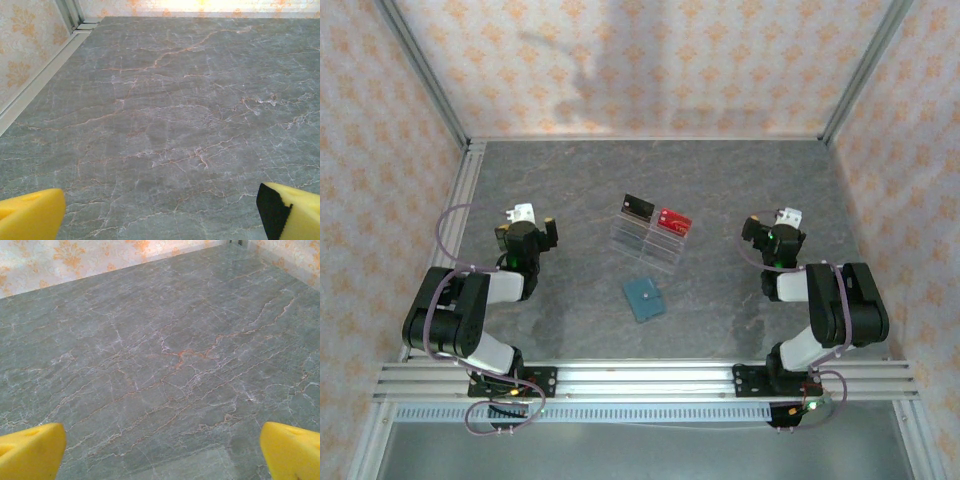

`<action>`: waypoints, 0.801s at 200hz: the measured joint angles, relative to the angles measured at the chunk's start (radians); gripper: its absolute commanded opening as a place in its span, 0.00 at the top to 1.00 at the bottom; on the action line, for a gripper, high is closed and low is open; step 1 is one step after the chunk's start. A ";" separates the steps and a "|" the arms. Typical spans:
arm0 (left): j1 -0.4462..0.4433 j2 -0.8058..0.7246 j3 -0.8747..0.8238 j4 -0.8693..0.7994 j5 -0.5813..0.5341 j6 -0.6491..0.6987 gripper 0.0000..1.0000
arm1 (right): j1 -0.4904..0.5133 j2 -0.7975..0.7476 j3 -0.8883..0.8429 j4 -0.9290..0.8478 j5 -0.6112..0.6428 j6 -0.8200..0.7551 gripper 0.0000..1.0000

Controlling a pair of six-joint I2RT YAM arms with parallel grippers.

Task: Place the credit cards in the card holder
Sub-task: Open the button at the bottom-center of the table.

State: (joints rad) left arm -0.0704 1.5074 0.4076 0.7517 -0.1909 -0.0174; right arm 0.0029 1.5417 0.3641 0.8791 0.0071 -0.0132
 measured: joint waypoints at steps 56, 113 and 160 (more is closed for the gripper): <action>0.000 0.000 0.000 0.000 0.000 0.000 0.01 | 0.000 0.000 0.000 0.000 0.000 0.000 0.01; 0.000 -0.013 0.011 -0.041 -0.006 0.000 0.00 | 0.000 -0.031 -0.001 -0.026 0.000 0.000 0.01; -0.015 -0.239 0.151 -0.390 -0.089 -0.064 0.00 | 0.000 -0.454 0.068 -0.386 0.128 0.127 0.01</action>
State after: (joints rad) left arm -0.0856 1.2682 0.5587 0.3618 -0.2798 -0.0811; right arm 0.0025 1.0878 0.4320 0.4934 0.1352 0.1143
